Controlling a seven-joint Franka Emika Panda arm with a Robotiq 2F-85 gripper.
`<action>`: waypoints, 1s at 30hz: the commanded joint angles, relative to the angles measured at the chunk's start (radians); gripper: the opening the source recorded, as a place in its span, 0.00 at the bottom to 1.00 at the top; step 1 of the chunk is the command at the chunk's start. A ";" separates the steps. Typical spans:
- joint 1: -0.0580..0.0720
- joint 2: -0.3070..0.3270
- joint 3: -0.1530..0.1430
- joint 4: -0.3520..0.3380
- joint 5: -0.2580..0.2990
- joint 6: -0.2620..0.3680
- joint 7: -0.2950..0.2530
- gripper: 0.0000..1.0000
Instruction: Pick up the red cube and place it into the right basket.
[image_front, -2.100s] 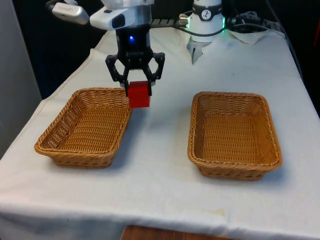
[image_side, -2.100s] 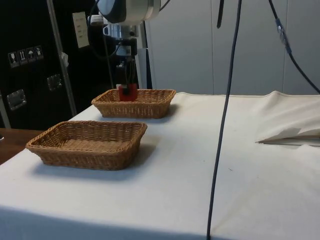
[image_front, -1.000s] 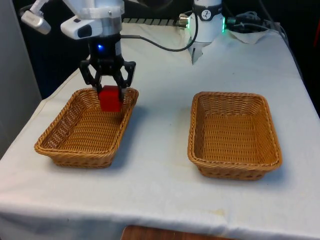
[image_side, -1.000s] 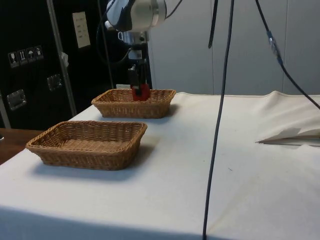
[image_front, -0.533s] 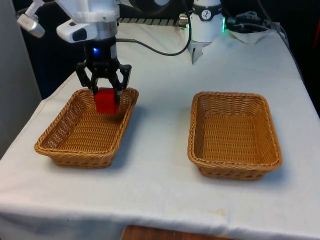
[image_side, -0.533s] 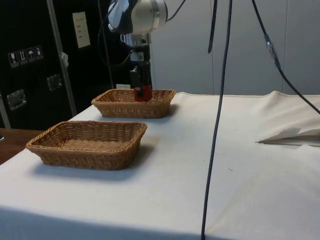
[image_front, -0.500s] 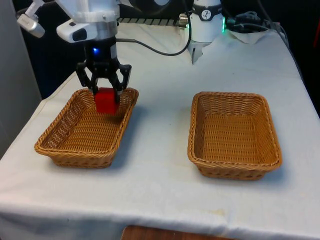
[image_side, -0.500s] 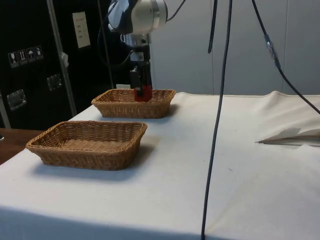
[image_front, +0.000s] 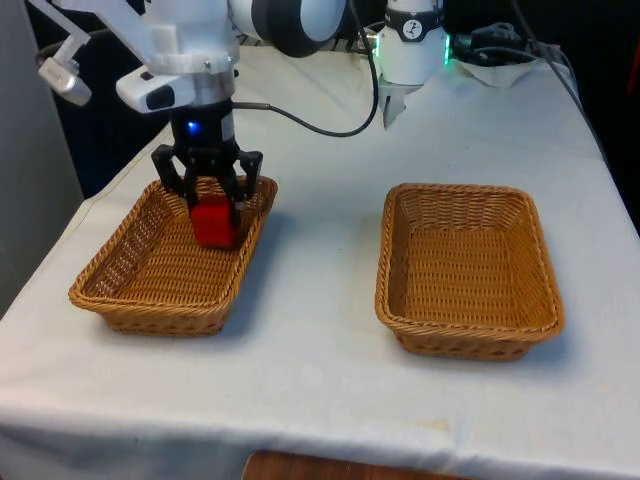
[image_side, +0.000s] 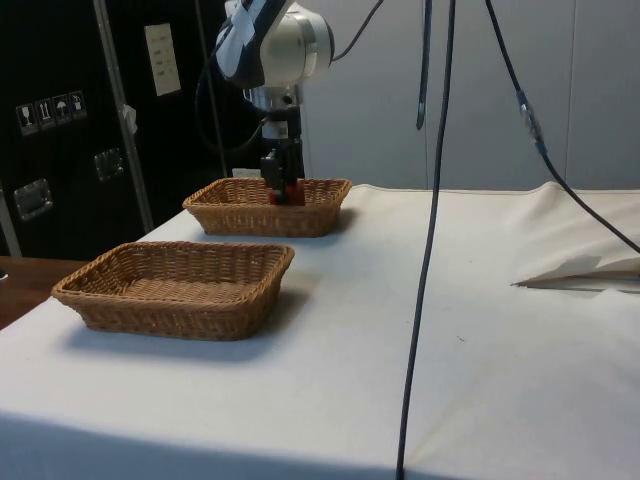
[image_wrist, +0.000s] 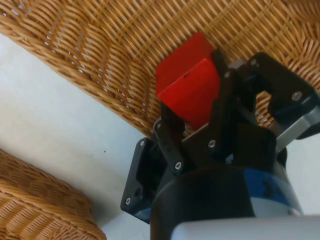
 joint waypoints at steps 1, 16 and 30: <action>-0.003 0.000 0.001 0.003 0.002 0.000 -0.001 0.02; 0.001 -0.002 -0.003 -0.001 0.001 0.001 0.002 1.00; 0.026 -0.075 -0.033 -0.042 -0.004 -0.030 0.035 1.00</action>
